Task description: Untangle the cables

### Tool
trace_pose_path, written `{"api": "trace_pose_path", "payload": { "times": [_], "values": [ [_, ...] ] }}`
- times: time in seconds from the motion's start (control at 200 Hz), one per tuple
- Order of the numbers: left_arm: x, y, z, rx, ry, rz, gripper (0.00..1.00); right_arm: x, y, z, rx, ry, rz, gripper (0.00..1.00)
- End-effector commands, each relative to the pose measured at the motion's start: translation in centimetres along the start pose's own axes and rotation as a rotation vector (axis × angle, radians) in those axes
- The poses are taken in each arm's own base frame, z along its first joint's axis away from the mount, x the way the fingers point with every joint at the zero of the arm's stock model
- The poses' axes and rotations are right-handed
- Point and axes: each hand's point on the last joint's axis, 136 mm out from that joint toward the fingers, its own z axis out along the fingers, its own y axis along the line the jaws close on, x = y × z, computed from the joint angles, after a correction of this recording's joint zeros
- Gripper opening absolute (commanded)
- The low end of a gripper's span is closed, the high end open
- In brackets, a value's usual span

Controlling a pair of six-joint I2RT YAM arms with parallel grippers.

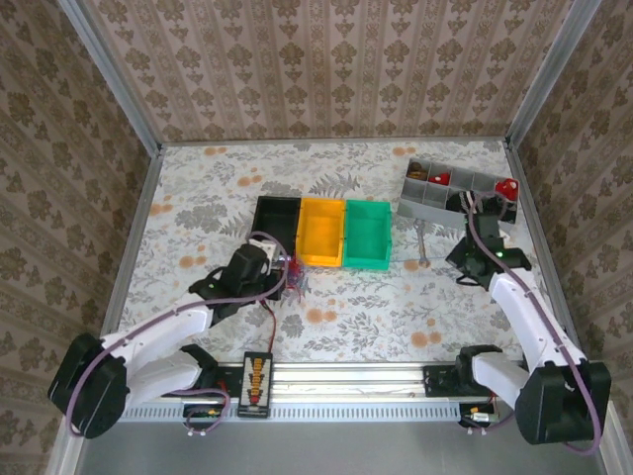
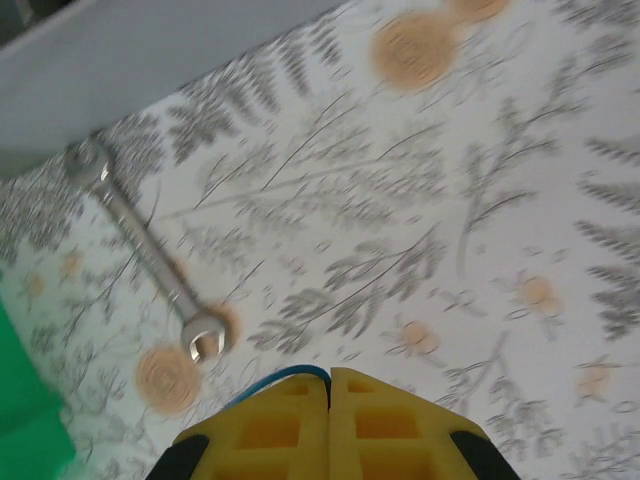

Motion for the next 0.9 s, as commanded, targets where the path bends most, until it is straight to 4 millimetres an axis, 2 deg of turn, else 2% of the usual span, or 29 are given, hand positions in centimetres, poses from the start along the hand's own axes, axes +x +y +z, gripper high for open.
{"api": "trace_pose_path", "payload": {
  "times": [0.0, 0.14, 0.28, 0.455, 0.495, 0.54, 0.61, 0.67, 0.705, 0.74, 0.89],
  "values": [
    [1.2, 3.8, -0.6, -0.152, 0.01, -0.128, 0.0, -2.5, -2.3, -1.5, 0.04, -0.036, 0.063, 0.0],
    [2.1, 7.0, -1.4, -0.301, 0.029, -0.217, 0.0, -4.8, -3.6, -2.0, -0.003, -0.049, 0.194, 0.0],
    [2.0, 7.1, -1.1, -0.306, 0.036, -0.245, 0.0, -5.6, -2.7, -2.2, -0.039, -0.051, 0.202, 0.0],
    [2.5, 8.0, -0.7, -0.374, 0.088, -0.25, 0.0, -6.3, -2.6, -2.9, -0.04, -0.069, 0.201, 0.0],
    [2.1, 6.9, -0.4, -0.326, 0.094, -0.217, 0.0, -6.3, -2.3, -3.0, -0.057, -0.067, 0.198, 0.0],
    [1.2, 4.2, 0.3, -0.196, 0.084, -0.144, 0.01, -5.9, -1.4, -2.9, -0.097, -0.049, 0.192, 0.0],
    [-0.5, -1.3, 0.3, 0.028, 0.027, 0.022, 0.27, -4.7, 0.2, -2.6, -0.141, -0.004, 0.15, 0.0],
    [-1.0, -4.4, -0.3, 0.133, 0.006, 0.122, 0.52, -3.5, 1.2, -2.4, -0.147, 0.017, 0.096, 0.0],
    [-1.1, -5.3, -0.6, 0.165, 0.012, 0.151, 0.64, -2.9, 1.7, -2.3, -0.144, 0.023, 0.072, 0.0],
    [-1.1, -6.0, -0.7, 0.187, 0.028, 0.169, 0.71, -2.3, 2.1, -2.1, -0.146, 0.028, 0.052, 0.0],
    [-0.5, -8.3, -0.3, 0.233, 0.088, 0.268, 0.85, -0.4, 3.5, -1.2, -0.159, 0.066, 0.01, 0.0]
  ]
}}
